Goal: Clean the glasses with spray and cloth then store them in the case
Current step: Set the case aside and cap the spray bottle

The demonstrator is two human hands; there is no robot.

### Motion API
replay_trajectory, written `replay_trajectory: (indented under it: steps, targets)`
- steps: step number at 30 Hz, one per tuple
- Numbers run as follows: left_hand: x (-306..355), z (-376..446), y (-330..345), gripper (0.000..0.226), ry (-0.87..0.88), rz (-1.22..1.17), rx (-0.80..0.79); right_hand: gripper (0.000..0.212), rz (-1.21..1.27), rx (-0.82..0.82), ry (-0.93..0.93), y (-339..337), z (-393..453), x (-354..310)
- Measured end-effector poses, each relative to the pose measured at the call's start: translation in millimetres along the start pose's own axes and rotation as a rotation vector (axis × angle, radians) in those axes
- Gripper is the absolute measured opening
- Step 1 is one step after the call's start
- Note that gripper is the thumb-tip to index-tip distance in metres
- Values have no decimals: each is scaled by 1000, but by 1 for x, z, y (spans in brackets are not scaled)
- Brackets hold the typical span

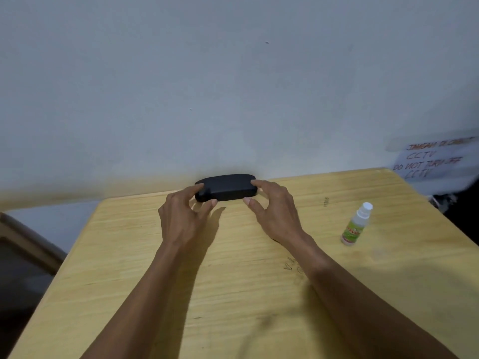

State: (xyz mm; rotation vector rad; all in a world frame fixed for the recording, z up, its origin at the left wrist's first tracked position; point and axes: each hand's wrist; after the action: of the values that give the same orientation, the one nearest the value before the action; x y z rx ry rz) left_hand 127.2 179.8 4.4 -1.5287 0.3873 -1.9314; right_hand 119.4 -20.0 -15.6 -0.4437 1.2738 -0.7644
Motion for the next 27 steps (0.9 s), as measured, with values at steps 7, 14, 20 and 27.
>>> replay_trajectory:
  steps: [7,14,20,27]
  targets:
    - [55,-88,8,38,88,-126,-110,15,150,119,53,-78,-121,18]
    - [110,-143,72,40,175,-197,-233,13,20,405,270,-144,-159,99]
    - [142,-143,124,55,122,-258,-240,37,-68,249,266,-145,-151,111]
    - [164,-143,143,33,95,-434,-190,30,-192,253,269,-135,-144,116]
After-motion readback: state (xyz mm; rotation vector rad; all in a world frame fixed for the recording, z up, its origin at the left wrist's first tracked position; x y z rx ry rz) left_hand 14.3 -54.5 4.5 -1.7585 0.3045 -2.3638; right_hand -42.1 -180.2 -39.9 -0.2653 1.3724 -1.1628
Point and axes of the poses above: each hand's wrist, its own z-axis towards the middle knuckle, its own y-axis out of the palm, x = y × z, and after that the axes turned 4 degrees about -z, right-handed
